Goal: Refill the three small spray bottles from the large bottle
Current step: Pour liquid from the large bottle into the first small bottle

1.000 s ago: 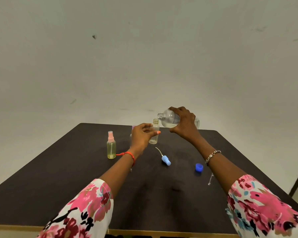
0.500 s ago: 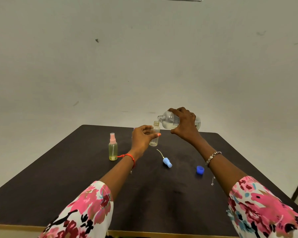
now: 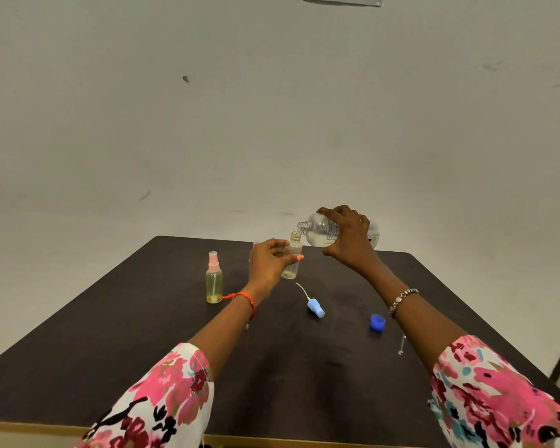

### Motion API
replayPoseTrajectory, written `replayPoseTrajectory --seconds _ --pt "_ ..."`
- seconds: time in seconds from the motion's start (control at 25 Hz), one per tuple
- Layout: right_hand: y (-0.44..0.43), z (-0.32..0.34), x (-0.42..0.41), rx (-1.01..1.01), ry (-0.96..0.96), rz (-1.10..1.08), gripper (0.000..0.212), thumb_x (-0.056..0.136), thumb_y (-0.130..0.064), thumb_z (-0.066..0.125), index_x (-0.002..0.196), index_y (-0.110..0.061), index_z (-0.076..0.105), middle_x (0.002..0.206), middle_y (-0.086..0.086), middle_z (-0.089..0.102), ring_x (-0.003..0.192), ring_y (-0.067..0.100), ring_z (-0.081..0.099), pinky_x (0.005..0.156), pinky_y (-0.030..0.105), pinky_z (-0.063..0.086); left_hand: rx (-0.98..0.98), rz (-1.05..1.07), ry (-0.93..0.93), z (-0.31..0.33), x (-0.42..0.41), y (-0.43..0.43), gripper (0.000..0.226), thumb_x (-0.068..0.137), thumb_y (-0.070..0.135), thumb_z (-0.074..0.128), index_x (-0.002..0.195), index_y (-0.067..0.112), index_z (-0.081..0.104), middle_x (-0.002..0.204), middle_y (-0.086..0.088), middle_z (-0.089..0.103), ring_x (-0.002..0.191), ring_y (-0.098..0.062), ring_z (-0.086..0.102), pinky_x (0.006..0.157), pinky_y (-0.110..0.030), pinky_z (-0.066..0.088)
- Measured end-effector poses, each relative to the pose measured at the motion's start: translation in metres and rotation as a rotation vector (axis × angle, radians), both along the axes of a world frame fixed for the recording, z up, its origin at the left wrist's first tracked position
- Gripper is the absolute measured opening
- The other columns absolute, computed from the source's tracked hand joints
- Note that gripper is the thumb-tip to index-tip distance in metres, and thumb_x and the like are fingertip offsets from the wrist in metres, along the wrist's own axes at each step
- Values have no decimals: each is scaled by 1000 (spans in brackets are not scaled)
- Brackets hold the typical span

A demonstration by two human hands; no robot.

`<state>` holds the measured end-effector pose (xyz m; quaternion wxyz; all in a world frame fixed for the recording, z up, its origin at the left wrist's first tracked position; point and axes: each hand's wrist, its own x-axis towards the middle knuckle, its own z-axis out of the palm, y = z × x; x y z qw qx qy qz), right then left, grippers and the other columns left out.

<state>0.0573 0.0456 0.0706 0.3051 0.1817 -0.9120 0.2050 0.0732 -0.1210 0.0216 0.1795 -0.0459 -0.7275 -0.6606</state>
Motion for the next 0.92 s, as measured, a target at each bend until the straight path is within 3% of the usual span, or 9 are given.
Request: replayPoseTrajectory --seconds 0.12,0.92 --pt "0 0 -1 2 1 2 73 60 -11 75 128 -21 49 119 10 48 114 26 43 107 44 20 -4 3 7 0 0 -1 47 64 11 80 107 3 61 99 -12 68 87 -16 64 69 -16 51" --pt "-2 -3 -1 9 2 19 70 62 -13 75 128 -20 50 118 11 49 113 26 44 105 44 19 -30 8 4 -4 -1 -2 50 64 12 80 108 3 60 101 -12 67 84 -13 62 64 -13 49"
